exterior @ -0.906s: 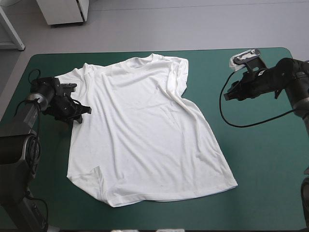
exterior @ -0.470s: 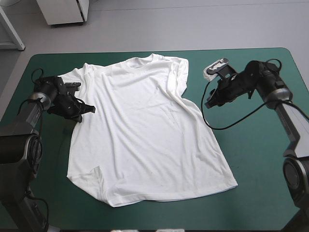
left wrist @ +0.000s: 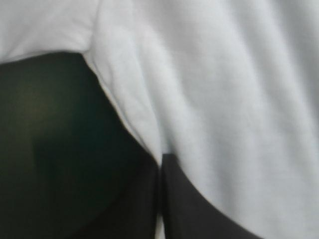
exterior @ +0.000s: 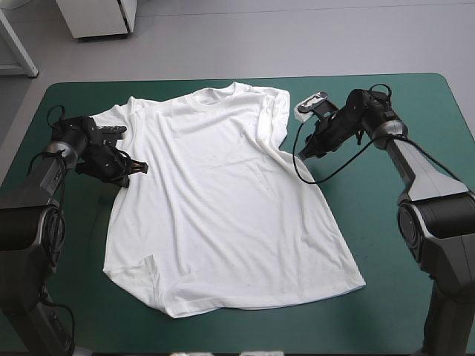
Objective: Fold the cloth
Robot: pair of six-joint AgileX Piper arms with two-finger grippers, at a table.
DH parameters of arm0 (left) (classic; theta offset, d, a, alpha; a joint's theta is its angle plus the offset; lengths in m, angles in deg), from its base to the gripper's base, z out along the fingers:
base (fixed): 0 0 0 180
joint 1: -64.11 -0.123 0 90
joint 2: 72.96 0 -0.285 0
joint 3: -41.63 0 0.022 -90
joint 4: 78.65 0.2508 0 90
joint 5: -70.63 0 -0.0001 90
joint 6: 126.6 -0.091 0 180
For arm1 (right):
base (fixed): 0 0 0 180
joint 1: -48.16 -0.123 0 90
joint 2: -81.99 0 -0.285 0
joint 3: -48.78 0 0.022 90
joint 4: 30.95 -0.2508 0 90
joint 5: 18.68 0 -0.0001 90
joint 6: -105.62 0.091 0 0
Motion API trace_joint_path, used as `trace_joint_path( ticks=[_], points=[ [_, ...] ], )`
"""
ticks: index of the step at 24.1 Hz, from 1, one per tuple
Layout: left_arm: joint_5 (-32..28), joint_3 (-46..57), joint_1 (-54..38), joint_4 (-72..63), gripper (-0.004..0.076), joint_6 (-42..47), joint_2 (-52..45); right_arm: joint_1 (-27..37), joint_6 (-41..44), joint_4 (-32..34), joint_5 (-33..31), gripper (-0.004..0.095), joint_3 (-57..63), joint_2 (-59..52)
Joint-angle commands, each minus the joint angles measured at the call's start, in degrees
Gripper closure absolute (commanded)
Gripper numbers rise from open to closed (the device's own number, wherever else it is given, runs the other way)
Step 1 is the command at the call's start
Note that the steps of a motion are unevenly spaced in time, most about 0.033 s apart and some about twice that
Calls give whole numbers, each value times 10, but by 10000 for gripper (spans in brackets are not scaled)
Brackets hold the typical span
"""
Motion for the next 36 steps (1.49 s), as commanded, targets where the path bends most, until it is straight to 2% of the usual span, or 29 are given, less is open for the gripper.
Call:
trace_joint_path(
  ticks=[1, 10, 20, 22, 25, 26, 36],
  points=[
    [2, -6, 4, -34, 731, -1, -12, 0, -3, -35, 5, 476, -24, -11],
    [2, -6, 4, -60, 731, -22, -12, -52, -15, -30, 18, 475, -24, 17],
    [2, -6, 5, -86, 733, -41, -18, -58, -9, -19, 18, 477, -24, 48],
    [2, -6, 10, -84, 733, -41, -19, -58, -2, -1, 17, 532, -24, 54],
    [2, -6, 18, -84, 733, -45, -19, -57, 18, 11, -11, 870, -24, 65],
    [2, -6, 20, -83, 733, -46, -21, -57, 21, 11, -21, 920, -24, 65],
    [33, -6, 20, -66, 733, -52, -128, -44, 62, 13, -74, 921, -24, -30]
  ],
)
